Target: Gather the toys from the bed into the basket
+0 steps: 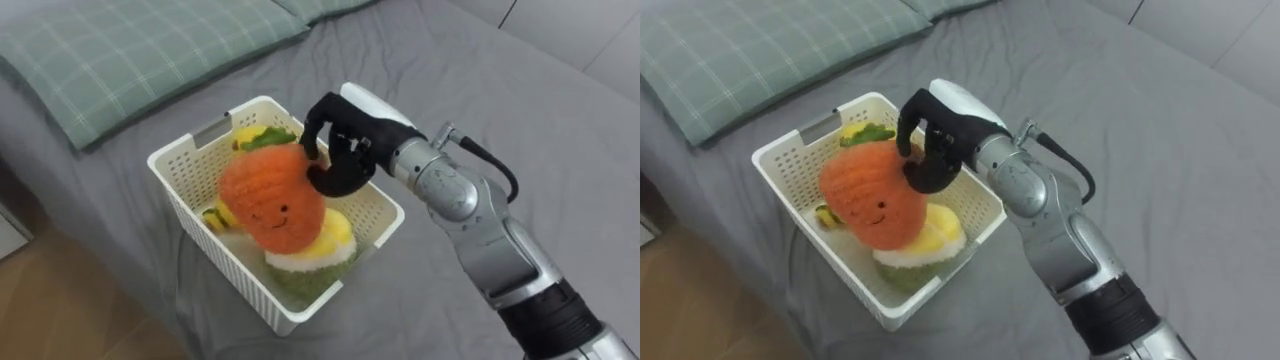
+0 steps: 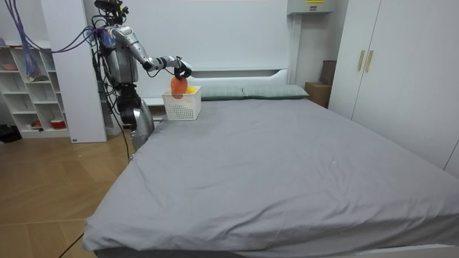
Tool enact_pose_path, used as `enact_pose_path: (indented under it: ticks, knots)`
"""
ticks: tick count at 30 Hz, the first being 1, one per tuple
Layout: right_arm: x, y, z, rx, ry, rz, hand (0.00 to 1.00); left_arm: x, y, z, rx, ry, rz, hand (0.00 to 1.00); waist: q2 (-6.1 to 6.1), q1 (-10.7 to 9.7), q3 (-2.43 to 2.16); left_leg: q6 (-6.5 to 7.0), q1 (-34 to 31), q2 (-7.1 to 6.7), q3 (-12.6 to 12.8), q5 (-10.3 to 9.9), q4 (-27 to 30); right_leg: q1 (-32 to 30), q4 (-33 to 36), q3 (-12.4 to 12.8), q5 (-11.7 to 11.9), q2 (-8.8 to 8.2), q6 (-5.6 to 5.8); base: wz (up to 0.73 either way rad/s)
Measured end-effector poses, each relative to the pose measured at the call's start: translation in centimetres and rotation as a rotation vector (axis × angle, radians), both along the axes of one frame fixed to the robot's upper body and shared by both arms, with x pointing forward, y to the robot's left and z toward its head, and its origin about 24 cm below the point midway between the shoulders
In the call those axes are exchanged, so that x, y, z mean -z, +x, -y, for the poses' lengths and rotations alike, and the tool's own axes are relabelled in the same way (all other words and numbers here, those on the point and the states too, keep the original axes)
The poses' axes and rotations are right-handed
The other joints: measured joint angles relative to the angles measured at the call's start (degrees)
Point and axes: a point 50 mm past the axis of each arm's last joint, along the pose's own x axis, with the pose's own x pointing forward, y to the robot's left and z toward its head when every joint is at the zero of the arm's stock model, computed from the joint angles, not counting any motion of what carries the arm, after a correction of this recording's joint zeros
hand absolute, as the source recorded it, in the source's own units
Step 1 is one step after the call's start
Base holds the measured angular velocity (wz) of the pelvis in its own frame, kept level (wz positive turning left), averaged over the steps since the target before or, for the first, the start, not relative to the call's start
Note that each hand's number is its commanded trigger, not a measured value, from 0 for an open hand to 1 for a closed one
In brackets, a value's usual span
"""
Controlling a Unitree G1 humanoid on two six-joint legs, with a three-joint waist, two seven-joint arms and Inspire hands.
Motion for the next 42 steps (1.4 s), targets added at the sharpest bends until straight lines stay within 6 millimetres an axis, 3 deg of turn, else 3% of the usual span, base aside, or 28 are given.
enact_pose_path:
  ticks: [9,13,17,23,28,34,37,39,42]
  knots:
    - [0.1,-0.1,0.0,-0.010,0.016,-0.014,0.00,-0.2,0.8,-0.1,-0.004,0.025,0.022,0.00,-0.56,-0.50,-0.34,0.03,0.15,0.15,0.56,0.05,-0.17,-0.02,-0.02,0.36,0.01,0.03,0.00,-0.02]
    - [0.2,-0.1,0.0,-0.011,0.021,-0.019,0.00,-0.3,1.3,-0.1,-0.001,0.030,0.041,0.00,-0.50,-0.53,-0.23,0.06,0.69,0.34,1.49,0.06,-0.30,0.15,0.03,1.21,0.02,0.06,-0.01,-0.12]
    - [0.4,-0.2,0.3,-0.003,0.054,-0.030,0.00,-0.3,1.2,-0.1,0.001,0.029,0.044,0.00,-0.67,-2.21,-0.20,0.11,0.74,0.38,1.63,-0.07,-0.35,0.33,0.03,1.58,0.02,0.16,-0.01,-0.03]
    - [0.5,-0.2,0.8,0.039,0.089,-0.019,0.00,-0.3,1.2,-0.1,0.003,0.029,0.044,0.00,-0.33,-3.68,-0.13,0.11,1.01,0.55,2.29,-0.08,-0.33,0.27,0.03,2.42,0.04,0.27,-0.04,-0.06]
    - [0.6,-0.3,1.7,0.083,0.116,-0.003,0.00,-0.1,0.8,0.2,-0.002,0.029,0.036,0.00,0.86,-3.88,-0.09,0.26,1.81,0.74,3.50,-0.18,-0.67,0.19,0.09,3.98,0.06,0.28,-0.02,-0.12]
    - [0.1,-1.1,4.7,0.213,0.273,0.065,0.00,0.0,0.4,0.6,-0.017,0.039,0.059,0.00,2.39,-6.47,-0.48,0.34,2.89,1.03,5.08,-0.15,-1.48,0.29,0.16,5.41,0.09,0.25,0.03,-0.14]
    - [-0.7,-1.6,6.2,0.289,0.365,0.138,0.00,0.0,-0.2,0.7,-0.023,0.047,0.071,0.00,2.97,-8.21,-0.73,0.33,4.20,1.66,7.28,-0.16,-2.34,0.18,0.16,7.71,0.22,0.66,-0.11,-0.36]
    - [-1.2,-2.2,7.6,0.348,0.414,0.202,0.00,0.0,-0.2,0.8,-0.034,0.043,0.088,0.00,3.37,-10.92,-0.86,0.32,4.70,1.84,8.27,-0.24,-2.61,0.25,0.15,8.42,0.24,0.80,-0.13,-0.17]
    - [-1.0,-2.7,9.4,0.436,0.494,0.237,0.00,0.0,0.1,1.2,-0.017,0.033,0.118,0.00,4.48,-13.02,-0.57,0.36,5.89,2.51,10.82,-0.71,-2.92,0.28,0.14,11.34,0.64,1.32,-0.21,-0.44]
